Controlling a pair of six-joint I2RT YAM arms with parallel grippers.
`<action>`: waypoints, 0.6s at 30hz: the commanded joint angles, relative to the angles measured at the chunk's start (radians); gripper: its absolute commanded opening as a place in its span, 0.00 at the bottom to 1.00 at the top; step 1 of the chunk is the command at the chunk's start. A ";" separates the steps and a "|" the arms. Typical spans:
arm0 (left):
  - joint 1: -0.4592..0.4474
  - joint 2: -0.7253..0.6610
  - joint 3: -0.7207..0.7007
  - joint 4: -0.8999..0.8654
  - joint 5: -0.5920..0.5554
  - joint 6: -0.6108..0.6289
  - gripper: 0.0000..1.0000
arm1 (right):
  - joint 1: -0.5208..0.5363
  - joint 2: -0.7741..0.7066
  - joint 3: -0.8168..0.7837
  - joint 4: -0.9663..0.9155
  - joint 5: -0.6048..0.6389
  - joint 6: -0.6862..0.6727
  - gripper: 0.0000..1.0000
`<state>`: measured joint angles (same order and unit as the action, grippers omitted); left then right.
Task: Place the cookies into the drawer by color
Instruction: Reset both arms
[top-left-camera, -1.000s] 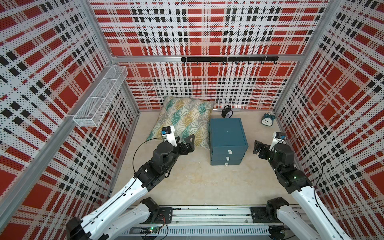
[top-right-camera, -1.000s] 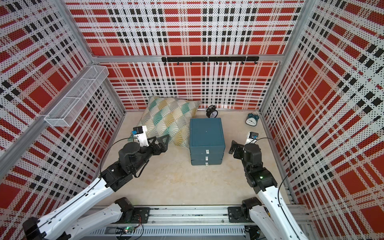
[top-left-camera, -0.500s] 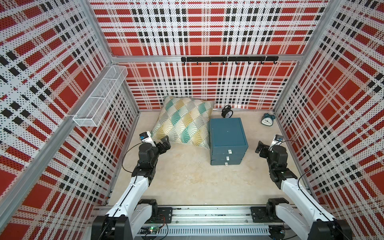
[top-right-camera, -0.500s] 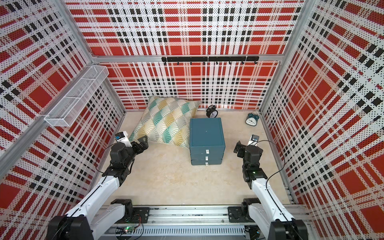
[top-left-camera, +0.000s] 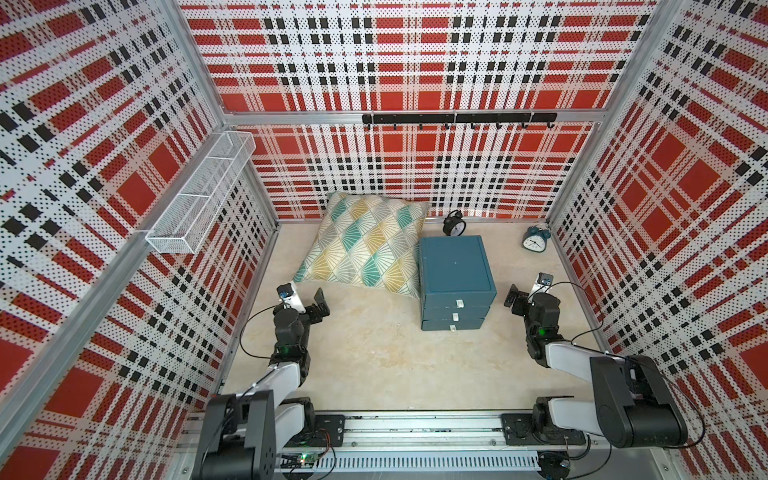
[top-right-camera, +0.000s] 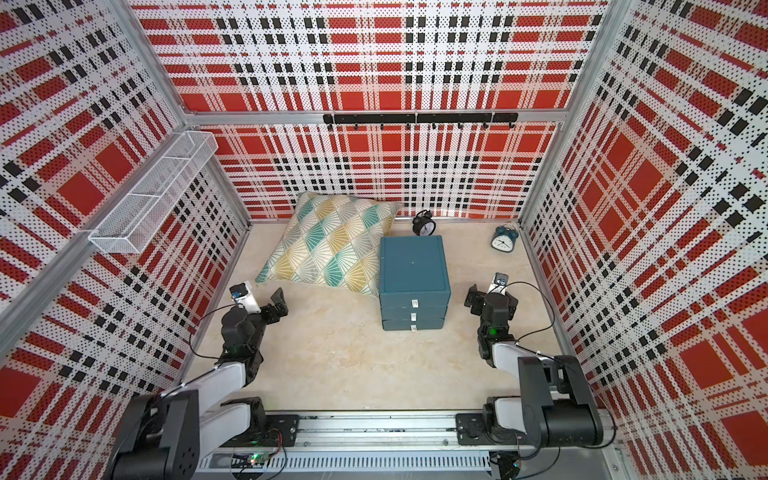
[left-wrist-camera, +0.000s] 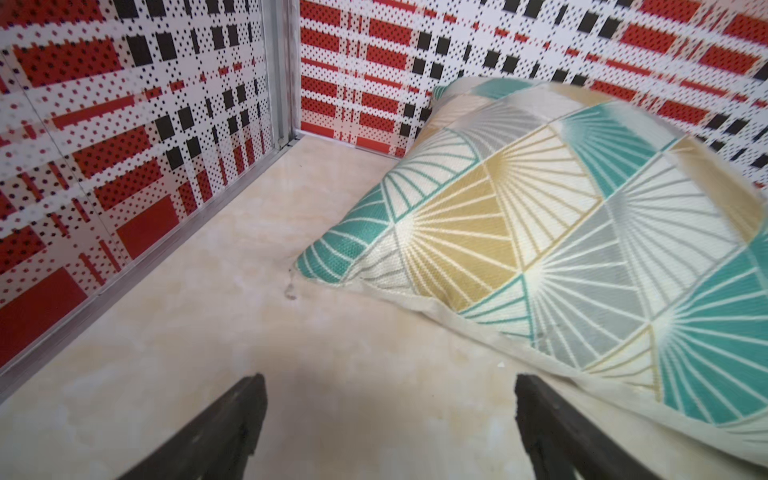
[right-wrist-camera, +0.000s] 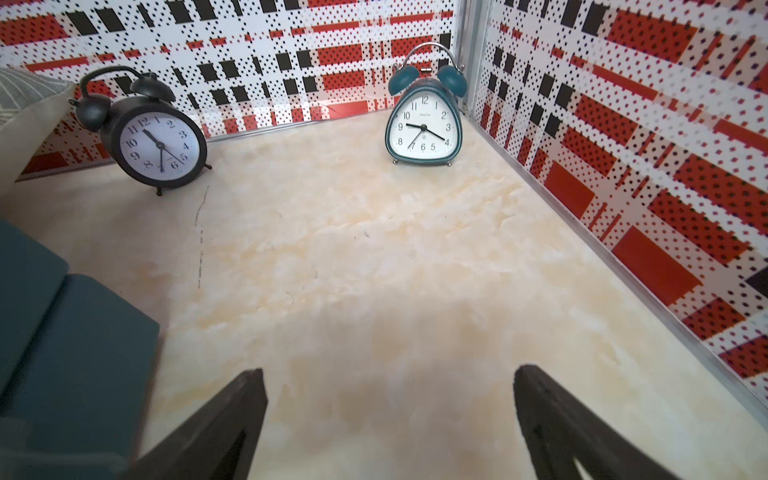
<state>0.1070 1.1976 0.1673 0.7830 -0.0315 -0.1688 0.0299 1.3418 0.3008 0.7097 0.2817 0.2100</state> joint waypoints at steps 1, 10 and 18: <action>0.010 0.096 0.049 0.198 0.057 0.039 0.99 | -0.007 0.060 0.023 0.196 -0.002 -0.062 1.00; -0.078 0.266 0.035 0.501 -0.015 0.134 0.99 | 0.021 0.209 -0.042 0.464 -0.135 -0.165 1.00; -0.116 0.367 0.057 0.554 -0.130 0.141 0.99 | 0.005 0.202 0.015 0.345 -0.167 -0.150 1.00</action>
<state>-0.0063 1.5684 0.2081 1.2774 -0.1013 -0.0425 0.0425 1.5406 0.3023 1.0397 0.1413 0.0677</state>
